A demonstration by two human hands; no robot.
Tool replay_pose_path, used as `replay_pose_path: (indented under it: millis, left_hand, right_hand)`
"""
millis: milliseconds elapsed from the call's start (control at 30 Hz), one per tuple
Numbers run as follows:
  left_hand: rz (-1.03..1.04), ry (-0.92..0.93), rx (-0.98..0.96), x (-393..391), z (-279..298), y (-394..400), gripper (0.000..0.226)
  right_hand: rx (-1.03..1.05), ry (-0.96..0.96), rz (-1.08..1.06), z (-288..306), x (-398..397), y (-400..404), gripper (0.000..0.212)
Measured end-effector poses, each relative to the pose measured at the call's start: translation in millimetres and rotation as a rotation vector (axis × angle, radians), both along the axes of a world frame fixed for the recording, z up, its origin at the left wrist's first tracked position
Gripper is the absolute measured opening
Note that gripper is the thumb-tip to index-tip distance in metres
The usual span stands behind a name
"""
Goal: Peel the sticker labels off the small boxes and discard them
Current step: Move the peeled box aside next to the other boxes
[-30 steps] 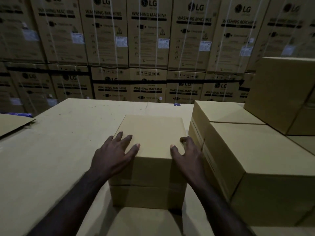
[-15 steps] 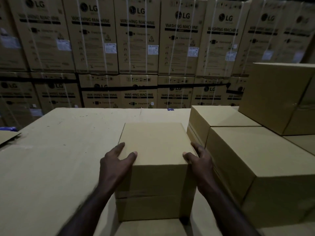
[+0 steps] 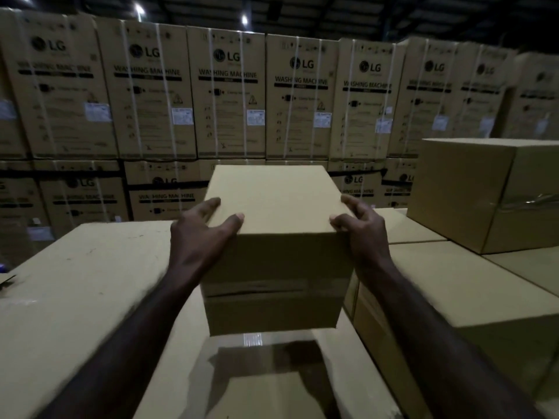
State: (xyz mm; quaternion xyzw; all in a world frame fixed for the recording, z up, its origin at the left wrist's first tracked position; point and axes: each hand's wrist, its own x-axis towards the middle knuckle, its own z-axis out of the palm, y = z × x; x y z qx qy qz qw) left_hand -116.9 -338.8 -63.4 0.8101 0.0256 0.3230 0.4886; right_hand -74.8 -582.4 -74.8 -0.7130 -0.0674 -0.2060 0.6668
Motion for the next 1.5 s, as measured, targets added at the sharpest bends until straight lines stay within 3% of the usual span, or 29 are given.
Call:
replay_pose_path:
  millis: [133,300,467,633,833,967,1500]
  left_hand:
    - [-0.063,-0.022,-0.016,15,47,3,0.063]
    - [-0.116,-0.081,-0.026,24,95,-13,0.059]
    - [-0.170,-0.181,-0.002,27,130,-54,0.057]
    - [-0.224,-0.222,-0.001,35,150,-112,0.057]
    - [-0.251,-0.209,-0.023,55,146,-187,0.056]
    - [-0.247,-0.153,-0.057,74,134,-233,0.053]
    - [-0.149,-0.088,-0.038,112,116,-324,0.052]
  right_hand:
    - [-0.016,-0.067,0.020,51,4,-1,0.068]
    - [0.001,-0.123,0.035,101,6,-18,0.057]
    - [-0.053,-0.194,-0.121,141,4,-55,0.053]
    - [-0.075,-0.282,-0.252,162,6,-108,0.031]
    - [-0.113,-0.315,-0.382,160,27,-186,0.021]
    - [-0.267,-0.414,-0.487,142,44,-229,0.020]
    - [-0.490,-0.643,-0.520,107,115,-313,0.042]
